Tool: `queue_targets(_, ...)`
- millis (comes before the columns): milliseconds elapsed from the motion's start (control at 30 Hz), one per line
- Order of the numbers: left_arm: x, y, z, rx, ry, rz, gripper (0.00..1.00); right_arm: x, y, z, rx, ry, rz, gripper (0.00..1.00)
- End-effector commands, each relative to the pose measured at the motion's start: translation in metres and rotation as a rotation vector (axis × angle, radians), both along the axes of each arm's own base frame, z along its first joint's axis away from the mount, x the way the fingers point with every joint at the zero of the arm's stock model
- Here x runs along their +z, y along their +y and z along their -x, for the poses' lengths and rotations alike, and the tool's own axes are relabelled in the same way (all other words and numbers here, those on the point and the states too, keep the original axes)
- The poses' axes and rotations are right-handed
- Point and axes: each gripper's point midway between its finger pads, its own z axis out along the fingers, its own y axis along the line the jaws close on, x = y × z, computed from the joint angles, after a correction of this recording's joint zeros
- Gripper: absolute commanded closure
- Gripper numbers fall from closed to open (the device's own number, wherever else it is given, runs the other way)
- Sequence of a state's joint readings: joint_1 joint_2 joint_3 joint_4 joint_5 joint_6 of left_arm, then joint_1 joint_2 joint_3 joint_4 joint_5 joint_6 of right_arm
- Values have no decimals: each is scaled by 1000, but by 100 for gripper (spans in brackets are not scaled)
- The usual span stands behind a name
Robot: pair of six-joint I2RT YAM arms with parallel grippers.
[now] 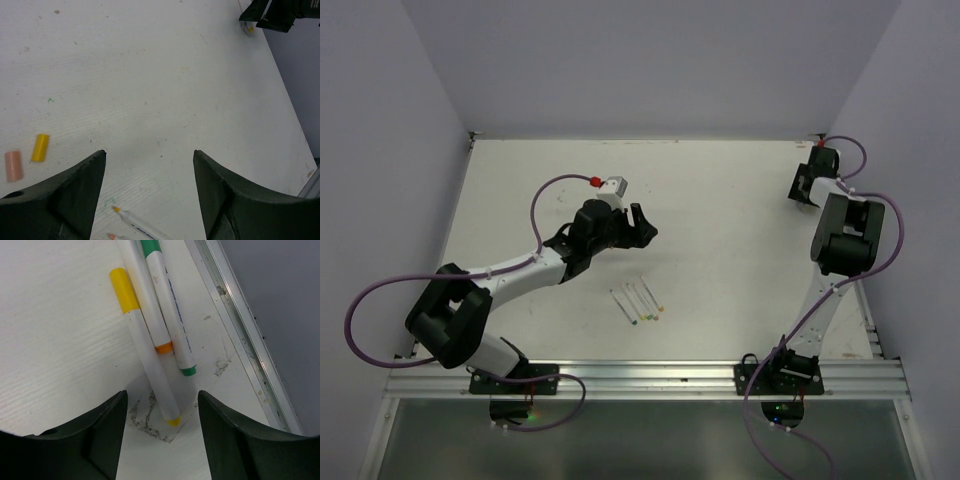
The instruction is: Open the pen caps
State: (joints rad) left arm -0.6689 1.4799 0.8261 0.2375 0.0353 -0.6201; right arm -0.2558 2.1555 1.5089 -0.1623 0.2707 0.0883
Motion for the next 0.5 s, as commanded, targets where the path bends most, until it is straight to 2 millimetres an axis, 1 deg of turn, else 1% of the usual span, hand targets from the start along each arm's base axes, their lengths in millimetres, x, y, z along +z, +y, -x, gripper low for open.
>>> queue_targets(0,16,-6,-3,-13,-54,42,27,-6,3,20,28,75,9,39)
queue_targets(33,16,-5,-4,-12,-55,40,27,-9,4,20,35,82,7,42)
queue_targets(133,17,-4,-3,-9,-59,38,26,-15,9,18,75,91,-15,46)
queue_targets(167,16,-4,-3,-9,-58,37,26,-24,11,18,84,102,-27,46)
queue_targets(233,18,-3,-4,-8,-64,35,26,-30,15,16,110,109,-44,47)
queue_targets(267,18,-3,-4,-8,-64,35,26,-40,16,18,115,127,-51,47)
queue_targets(333,17,-2,-4,-6,-64,30,26,-47,19,18,124,130,-61,49)
queue_targets(400,16,-2,-4,-5,-62,28,26,-51,18,19,150,152,-49,51)
queue_targets(433,16,-1,-4,-3,-63,29,25,-50,21,17,166,149,-61,55)
queue_targets(467,15,-2,-4,-5,-61,27,25,-49,20,17,171,147,-61,57)
